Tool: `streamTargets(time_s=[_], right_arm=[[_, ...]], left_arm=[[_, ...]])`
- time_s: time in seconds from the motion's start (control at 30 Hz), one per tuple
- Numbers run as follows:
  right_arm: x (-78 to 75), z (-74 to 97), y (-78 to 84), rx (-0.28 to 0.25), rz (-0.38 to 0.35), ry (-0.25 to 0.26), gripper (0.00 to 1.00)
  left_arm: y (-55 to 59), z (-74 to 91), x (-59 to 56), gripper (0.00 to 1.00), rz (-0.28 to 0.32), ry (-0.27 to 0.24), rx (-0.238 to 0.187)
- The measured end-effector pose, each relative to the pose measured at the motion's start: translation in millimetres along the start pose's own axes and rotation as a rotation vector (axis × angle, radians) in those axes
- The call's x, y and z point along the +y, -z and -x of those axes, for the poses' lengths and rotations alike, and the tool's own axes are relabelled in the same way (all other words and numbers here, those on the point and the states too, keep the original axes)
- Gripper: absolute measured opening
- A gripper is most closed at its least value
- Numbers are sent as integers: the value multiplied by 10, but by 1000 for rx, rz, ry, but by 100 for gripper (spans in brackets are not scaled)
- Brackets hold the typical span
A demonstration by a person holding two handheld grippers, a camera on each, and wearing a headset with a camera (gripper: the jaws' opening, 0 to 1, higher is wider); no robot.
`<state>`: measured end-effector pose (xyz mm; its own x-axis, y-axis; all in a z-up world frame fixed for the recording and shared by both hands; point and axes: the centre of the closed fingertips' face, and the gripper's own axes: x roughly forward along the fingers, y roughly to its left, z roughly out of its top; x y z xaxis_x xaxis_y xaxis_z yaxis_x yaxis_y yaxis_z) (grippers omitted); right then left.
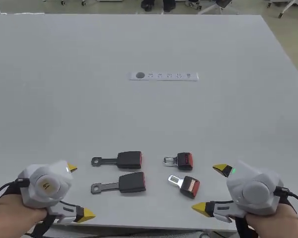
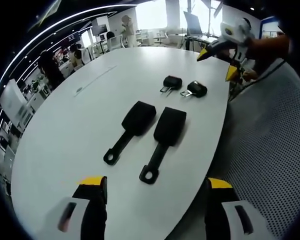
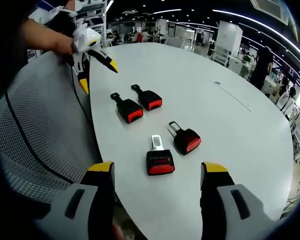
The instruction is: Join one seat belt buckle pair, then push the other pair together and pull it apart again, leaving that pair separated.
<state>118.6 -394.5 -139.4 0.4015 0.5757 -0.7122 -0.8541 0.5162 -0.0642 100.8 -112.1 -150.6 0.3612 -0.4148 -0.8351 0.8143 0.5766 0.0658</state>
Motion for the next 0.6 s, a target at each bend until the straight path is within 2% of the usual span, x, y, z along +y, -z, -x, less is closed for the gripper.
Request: streamTargets(time_s=[0.03,0.13,0.2,0.27,0.37,0.5,0.6], right_arm=[[5,-13,2,2,4,0,68],[33,-37,-10,9,4,-11,66],[47,-60,-29,13,14,-12,65],[58,-88,-52,14,17,-21,62],[53,-133,-74,17,31,-19,60],[68,-177,-93,25,30,-23,59],[92,-203,-96,28,26,-32,58]], left_arm=[[-48,-28,-15,81,-7,4,2],[-90,-71,-33,77,-25,18,3],[-171,-116,-52,73,-56,31,-10],[-223,-153,-40,72,-60,41,-21],[-306,-207,-109,69,-67,74,-27],[-327,-289,-97,67,-88,82,-13],[-368,-344,-152,61,-100,106,-19]])
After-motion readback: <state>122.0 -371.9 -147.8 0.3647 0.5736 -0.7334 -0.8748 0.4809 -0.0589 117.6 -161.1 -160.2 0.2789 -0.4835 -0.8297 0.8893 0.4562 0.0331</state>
